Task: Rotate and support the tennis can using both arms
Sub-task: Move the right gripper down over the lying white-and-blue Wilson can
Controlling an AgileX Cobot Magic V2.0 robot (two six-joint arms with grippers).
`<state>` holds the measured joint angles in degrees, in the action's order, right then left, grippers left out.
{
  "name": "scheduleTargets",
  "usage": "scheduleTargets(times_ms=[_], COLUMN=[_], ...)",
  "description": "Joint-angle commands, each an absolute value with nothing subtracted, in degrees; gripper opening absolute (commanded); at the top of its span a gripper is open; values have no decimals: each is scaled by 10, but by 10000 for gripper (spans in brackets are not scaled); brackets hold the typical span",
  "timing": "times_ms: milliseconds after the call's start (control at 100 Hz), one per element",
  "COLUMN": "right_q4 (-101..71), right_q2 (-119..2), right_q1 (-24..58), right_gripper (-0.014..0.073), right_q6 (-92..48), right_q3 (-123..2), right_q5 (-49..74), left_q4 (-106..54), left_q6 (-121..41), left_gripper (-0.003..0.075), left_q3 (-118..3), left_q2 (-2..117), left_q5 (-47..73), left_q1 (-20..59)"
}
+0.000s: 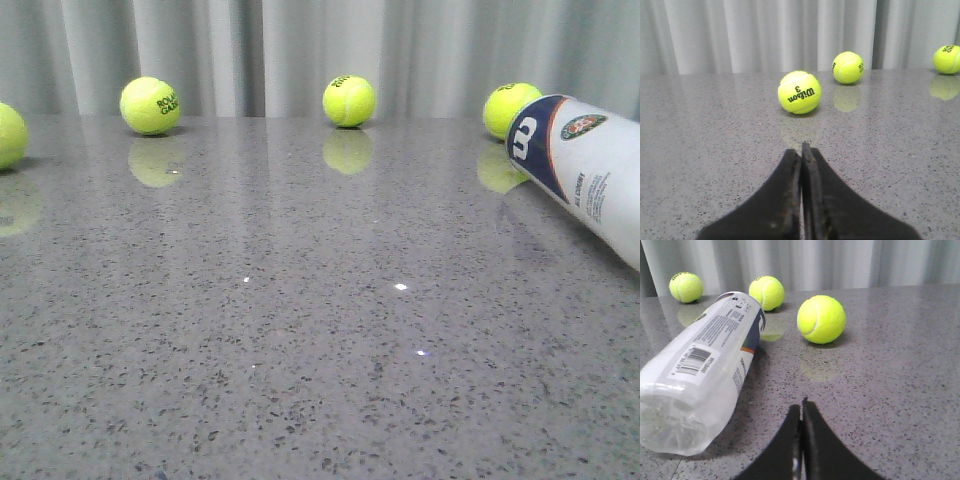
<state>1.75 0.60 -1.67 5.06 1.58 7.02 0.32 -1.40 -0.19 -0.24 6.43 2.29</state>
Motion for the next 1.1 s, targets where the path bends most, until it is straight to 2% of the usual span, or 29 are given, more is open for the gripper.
scheduleTargets(times_ms=[0,610,860,1090], right_q4=[19,19,19,17], right_q2=[19,19,11,-52], right_q1=[-20,-20,-20,-20], right_gripper=[-57,-57,-57,-57], right_q6=[46,46,46,46], right_q3=[4,-30,-120,-215], right_q5=[29,32,139,241], left_q4=[0,0,0,0], left_q6=[-10,-10,-10,-10], left_gripper=[-21,-21,-21,-21], left_q3=[26,26,26,26], left_q2=[-25,-25,-25,-25], left_q5=[21,21,21,21], left_q1=[22,22,22,22])
